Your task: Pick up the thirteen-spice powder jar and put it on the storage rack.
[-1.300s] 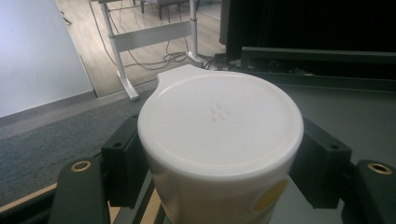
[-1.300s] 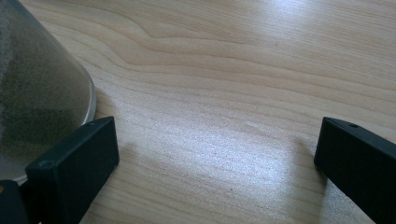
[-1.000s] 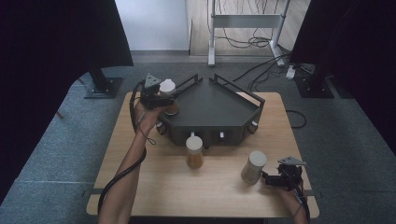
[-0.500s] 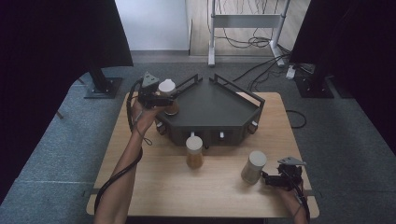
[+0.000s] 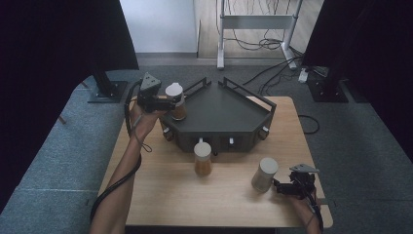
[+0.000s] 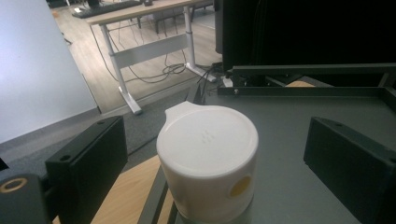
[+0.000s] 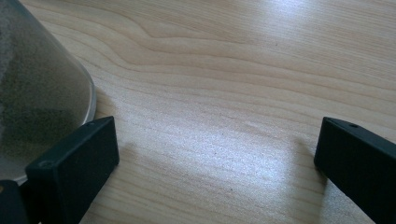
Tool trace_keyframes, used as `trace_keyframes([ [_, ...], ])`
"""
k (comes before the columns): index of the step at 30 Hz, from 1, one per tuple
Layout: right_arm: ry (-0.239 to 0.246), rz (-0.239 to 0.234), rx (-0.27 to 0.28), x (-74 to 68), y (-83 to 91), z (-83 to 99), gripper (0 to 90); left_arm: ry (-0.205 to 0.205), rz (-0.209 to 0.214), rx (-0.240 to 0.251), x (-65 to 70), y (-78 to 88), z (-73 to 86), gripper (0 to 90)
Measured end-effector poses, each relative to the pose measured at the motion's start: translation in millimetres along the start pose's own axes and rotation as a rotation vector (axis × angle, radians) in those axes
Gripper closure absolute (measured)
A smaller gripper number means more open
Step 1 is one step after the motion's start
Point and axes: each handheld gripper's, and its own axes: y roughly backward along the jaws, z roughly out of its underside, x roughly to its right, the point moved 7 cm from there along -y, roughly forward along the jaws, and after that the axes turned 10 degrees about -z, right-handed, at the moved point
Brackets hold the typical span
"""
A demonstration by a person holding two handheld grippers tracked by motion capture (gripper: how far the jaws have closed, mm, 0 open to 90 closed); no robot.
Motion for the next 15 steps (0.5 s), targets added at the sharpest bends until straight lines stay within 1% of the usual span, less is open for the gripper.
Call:
trace_keyframes([
  [9,0.001,0.000,0.000,0.0,0.0,0.0,0.0,-0.014,0.013,0.027,-3.6,25.6,-5.9,6.2],
  [12,0.002,0.000,0.000,0.0,0.0,0.1,0.0,0.003,0.039,0.033,-8.3,34.5,-4.7,6.3],
  [15,0.002,0.000,0.000,0.0,0.0,0.1,0.0,0.009,0.053,0.034,-11.8,41.4,-2.8,6.4],
])
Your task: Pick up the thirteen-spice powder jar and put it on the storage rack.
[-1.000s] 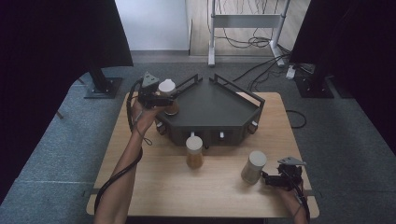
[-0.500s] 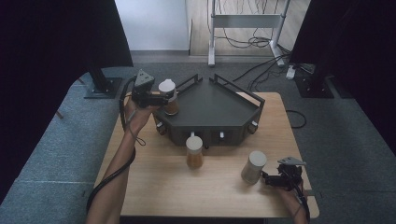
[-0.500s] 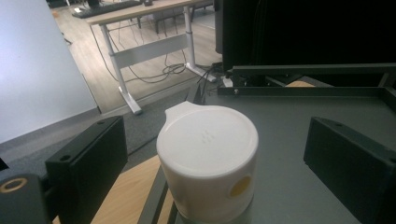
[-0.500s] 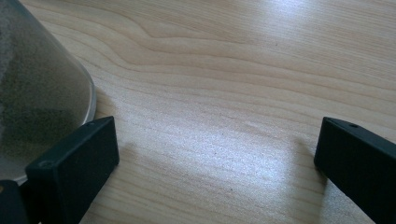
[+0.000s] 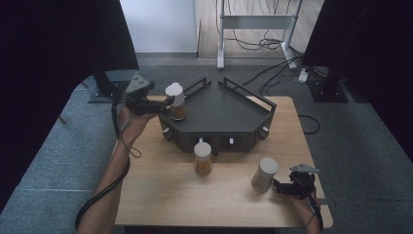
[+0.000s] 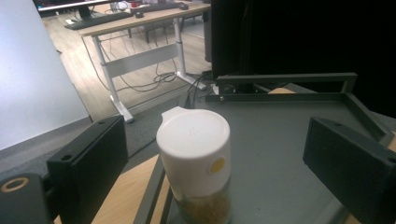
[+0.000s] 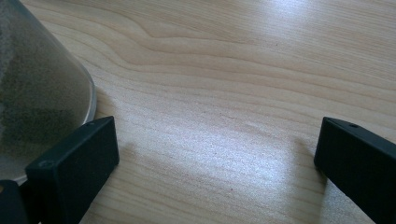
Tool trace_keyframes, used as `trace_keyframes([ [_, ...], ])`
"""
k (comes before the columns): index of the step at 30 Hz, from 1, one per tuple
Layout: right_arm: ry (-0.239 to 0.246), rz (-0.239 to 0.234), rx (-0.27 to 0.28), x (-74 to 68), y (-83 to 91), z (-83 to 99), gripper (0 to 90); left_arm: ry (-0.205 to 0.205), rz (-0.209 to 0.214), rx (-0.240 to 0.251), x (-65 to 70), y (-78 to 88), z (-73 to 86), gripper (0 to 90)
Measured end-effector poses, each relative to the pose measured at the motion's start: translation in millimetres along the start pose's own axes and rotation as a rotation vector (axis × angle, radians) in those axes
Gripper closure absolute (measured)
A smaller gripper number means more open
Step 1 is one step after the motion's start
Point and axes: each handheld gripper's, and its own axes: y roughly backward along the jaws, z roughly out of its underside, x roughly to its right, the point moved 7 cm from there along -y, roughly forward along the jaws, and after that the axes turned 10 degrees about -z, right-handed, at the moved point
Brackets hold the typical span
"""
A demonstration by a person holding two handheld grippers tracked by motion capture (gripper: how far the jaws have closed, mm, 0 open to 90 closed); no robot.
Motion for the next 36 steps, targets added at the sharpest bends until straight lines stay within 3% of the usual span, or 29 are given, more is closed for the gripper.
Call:
trace_keyframes([
  [7,-0.001,0.000,0.000,-0.1,0.0,-0.1,0.0,-0.002,0.029,0.004,-4.6,19.9,2.8,6.4],
  [19,-0.001,0.000,-0.001,-0.1,0.0,-0.1,0.0,-0.038,0.055,0.028,1.6,59.6,7.3,7.0],
  [21,-0.001,0.000,-0.001,-0.1,0.0,-0.1,0.0,-0.051,0.051,0.031,2.4,67.1,9.2,7.1],
  [27,-0.001,0.001,0.000,-0.2,0.0,-0.1,0.0,-0.036,0.062,0.055,-0.7,85.5,17.8,7.2],
  [36,-0.002,0.002,0.000,-0.4,-0.1,-0.1,0.0,-0.047,0.079,0.064,1.5,108.8,34.7,7.2],
])
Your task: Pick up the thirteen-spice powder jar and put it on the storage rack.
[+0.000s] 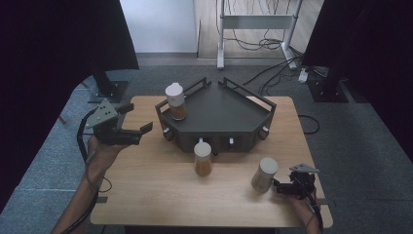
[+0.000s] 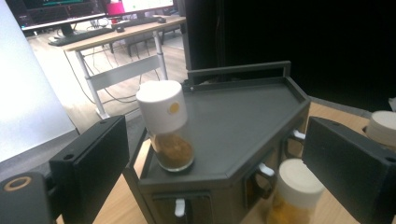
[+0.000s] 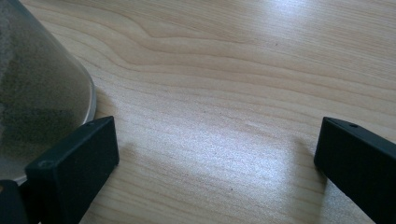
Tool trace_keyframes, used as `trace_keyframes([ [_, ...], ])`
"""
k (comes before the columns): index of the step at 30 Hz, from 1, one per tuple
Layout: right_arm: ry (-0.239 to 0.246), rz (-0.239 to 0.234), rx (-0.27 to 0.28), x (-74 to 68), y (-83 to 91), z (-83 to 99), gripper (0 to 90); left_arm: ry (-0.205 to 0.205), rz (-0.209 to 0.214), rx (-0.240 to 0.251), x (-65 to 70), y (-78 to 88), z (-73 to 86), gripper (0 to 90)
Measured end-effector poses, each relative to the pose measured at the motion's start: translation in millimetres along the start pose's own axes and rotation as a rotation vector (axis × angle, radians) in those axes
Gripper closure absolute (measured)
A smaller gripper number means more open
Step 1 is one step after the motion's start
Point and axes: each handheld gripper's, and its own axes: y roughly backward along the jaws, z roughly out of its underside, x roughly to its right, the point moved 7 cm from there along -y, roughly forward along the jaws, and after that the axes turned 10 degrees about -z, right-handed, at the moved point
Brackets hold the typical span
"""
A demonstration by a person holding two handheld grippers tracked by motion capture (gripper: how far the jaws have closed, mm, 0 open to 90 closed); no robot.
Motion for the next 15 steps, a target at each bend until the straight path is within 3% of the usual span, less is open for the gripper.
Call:
trace_keyframes([
  [5,0.000,0.000,0.000,-0.1,0.0,0.0,0.0,0.017,0.021,0.012,3.4,13.4,12.9,7.4],
  [15,-0.001,0.001,0.000,-0.2,0.0,0.0,0.0,-0.003,0.018,-0.011,11.6,29.6,29.3,7.5],
])
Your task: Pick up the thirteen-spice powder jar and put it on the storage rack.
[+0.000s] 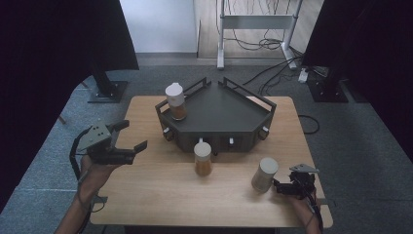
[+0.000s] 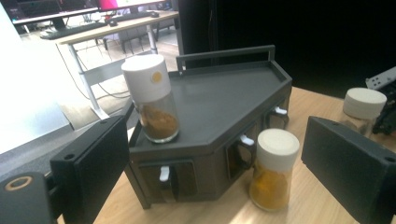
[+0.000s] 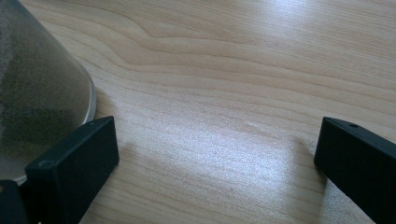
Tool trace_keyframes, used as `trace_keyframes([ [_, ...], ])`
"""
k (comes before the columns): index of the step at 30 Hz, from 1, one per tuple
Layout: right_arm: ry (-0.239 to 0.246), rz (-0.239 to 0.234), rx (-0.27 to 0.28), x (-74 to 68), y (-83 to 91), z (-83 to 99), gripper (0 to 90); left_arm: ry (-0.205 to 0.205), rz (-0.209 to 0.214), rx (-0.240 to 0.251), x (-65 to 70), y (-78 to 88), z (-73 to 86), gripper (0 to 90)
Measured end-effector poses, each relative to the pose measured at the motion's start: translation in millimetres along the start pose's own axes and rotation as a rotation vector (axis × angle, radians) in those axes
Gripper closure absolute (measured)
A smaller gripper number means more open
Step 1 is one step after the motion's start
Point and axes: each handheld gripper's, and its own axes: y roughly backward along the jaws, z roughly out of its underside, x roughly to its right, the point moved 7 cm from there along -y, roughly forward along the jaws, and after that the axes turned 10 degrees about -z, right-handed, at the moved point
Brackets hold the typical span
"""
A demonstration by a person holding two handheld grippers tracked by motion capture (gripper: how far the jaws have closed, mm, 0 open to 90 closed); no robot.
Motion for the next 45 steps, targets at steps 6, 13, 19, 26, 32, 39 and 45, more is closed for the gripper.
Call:
trace_keyframes([
  [6,0.000,0.000,0.000,0.0,0.0,0.0,0.0,0.004,-0.002,-0.003,4.4,7.8,10.5,7.6],
  [13,-0.002,0.001,-0.001,-0.2,0.1,-0.1,0.0,0.008,-0.008,-0.013,8.4,14.1,25.5,7.8],
  [19,-0.002,0.001,-0.001,-0.3,0.1,-0.1,0.0,0.028,-0.009,-0.018,10.5,18.0,40.7,7.9],
  [26,-0.002,0.002,-0.001,-0.4,0.1,0.0,0.0,0.026,-0.014,-0.028,17.4,22.2,56.4,8.1],
  [32,-0.002,0.002,-0.001,-0.4,0.1,0.0,0.0,0.043,-0.012,-0.036,21.1,21.4,69.7,8.2],
  [39,-0.003,0.002,-0.001,-0.6,0.1,0.0,0.0,0.057,-0.009,-0.055,25.2,17.4,84.5,8.2],
  [45,-0.003,0.003,-0.001,-0.6,0.1,0.1,0.0,0.066,-0.005,-0.058,27.5,14.4,98.7,8.2],
])
